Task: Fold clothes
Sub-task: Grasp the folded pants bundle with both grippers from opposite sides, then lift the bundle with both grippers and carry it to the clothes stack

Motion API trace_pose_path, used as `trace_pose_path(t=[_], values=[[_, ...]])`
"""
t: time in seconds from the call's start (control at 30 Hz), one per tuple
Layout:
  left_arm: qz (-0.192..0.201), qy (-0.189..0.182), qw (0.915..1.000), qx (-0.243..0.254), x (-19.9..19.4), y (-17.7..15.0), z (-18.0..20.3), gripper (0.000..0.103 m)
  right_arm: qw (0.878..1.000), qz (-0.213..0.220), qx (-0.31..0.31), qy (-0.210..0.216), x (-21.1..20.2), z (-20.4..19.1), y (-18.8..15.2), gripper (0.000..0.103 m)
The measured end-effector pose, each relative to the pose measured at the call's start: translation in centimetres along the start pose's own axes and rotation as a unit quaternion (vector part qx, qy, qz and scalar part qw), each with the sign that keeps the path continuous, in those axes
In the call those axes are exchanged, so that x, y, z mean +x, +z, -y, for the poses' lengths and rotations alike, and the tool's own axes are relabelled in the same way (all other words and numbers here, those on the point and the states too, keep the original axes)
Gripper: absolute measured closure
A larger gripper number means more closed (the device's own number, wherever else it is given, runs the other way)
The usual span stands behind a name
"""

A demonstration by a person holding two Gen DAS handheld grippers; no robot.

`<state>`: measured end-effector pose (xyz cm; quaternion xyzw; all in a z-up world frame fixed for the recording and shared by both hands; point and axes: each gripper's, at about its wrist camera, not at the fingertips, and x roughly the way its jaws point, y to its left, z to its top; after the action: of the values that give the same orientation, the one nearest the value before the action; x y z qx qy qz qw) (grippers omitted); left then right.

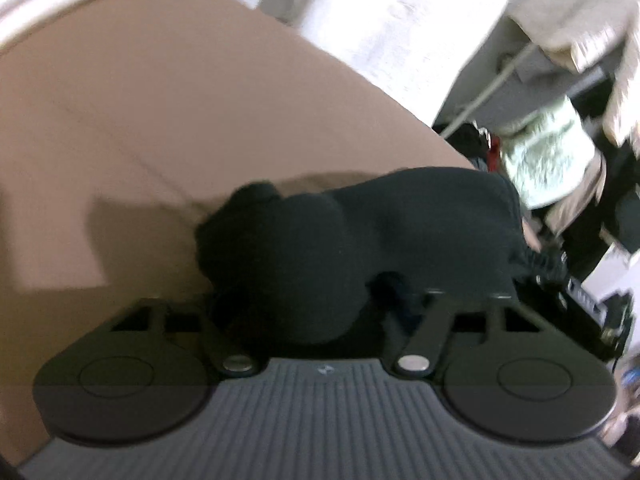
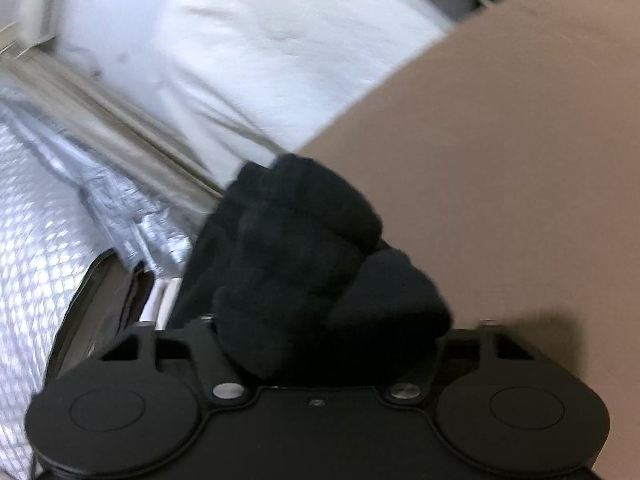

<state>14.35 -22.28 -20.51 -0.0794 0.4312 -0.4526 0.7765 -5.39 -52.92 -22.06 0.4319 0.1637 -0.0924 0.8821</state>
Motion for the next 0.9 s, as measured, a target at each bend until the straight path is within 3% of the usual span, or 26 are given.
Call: trace_pose_path(t=[0.07, 0.27, 0.53, 0.63, 0.77, 0.9], values=[[0.027, 0.006, 0.9988, 0.041, -1.4, 0.1, 1.7, 0.075, 1.0, 0.007, -0.027, -0.001, 0.0, -1.3, 0.4, 0.049], [0.093, 0.019, 0.987, 0.13, -4.8, -0.2, 6.7, 0.076, 0.992, 0.039, -0.116, 0.005, -1.1, -6.7, 2.2, 0.055], [0.089, 0.048, 0.9902, 0.097, -6.3, 0.1, 7.7, 0.077, 0.992, 0.031, -0.124, -0.021, -3.4, -8.6, 1.5, 0.056], [0.103, 0.022, 0.9911, 0.081, -9.1, 0.7, 7.3, 0.077, 0.99, 0.035, -0.134, -0.02, -4.8, -10.4, 1.0, 0.056], [0.152, 0.055, 0.9818, 0.1, -13.4, 2.7, 7.5, 0.077, 0.989, 0.06, -0.134, 0.003, -5.3, -14.4, 1.1, 0.056], [0.211, 0.111, 0.9659, 0.101, -18.9, 5.3, 5.1, 0.077, 0.981, 0.059, -0.182, 0.038, -1.3, -21.9, 1.9, 0.057]])
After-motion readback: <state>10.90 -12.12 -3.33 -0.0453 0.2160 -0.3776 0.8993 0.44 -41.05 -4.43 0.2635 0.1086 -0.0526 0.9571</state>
